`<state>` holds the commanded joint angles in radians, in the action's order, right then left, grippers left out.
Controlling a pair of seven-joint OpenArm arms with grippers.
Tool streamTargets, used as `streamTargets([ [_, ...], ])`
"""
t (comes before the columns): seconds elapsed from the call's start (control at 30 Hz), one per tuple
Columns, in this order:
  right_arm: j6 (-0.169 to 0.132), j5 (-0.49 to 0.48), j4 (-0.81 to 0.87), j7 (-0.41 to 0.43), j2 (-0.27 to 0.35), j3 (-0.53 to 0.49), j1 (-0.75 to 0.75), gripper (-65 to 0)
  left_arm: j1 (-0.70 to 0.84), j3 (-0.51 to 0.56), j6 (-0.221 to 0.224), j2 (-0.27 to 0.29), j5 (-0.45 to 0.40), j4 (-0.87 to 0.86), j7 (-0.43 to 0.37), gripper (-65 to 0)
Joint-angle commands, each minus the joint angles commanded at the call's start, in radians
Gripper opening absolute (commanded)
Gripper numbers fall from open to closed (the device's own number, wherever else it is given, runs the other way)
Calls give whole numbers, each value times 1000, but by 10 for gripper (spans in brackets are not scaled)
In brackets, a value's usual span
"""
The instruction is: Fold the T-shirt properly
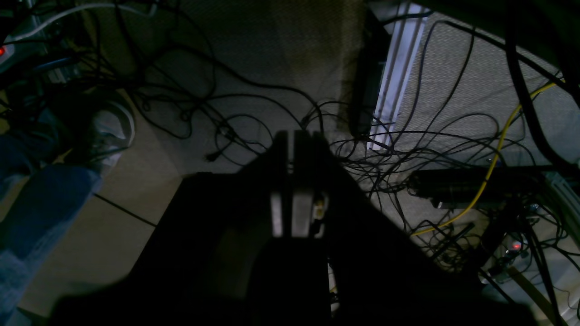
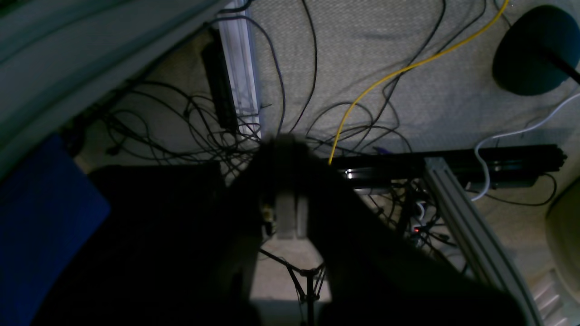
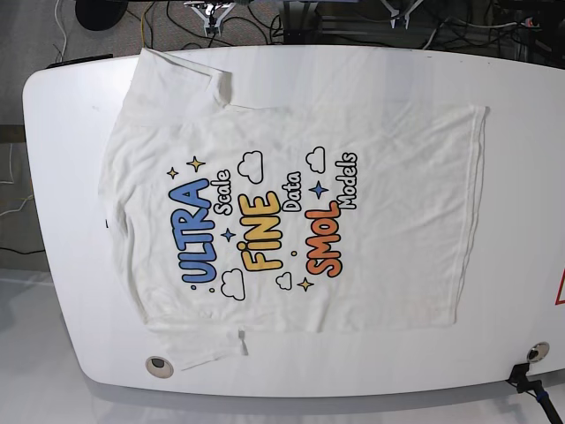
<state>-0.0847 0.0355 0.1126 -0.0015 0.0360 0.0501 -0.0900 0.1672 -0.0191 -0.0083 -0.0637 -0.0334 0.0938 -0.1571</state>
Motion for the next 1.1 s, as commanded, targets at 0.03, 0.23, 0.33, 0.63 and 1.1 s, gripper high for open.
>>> streamTargets([
  [0.03,2,0,-3,2,0,0,2,-650,1,0,0,1,2,-2,-2,-650],
  [0.23,4,-5,4,-2,2,1,-6,-650,5,-2,0,-2,1,-2,-8,-650],
  [0.33,3,-1,3,1,3,-4,-10,-650,5,-2,0,-3,7,5,-11,-650],
  [0.63,-10,4,14,3,2,1,-5,-650,16,-2,7,0,5,5,-42,-642],
  [1.1,-12,4,16,5,4,0,-10,-650,25,0,8,-4,4,2,-43,-640],
])
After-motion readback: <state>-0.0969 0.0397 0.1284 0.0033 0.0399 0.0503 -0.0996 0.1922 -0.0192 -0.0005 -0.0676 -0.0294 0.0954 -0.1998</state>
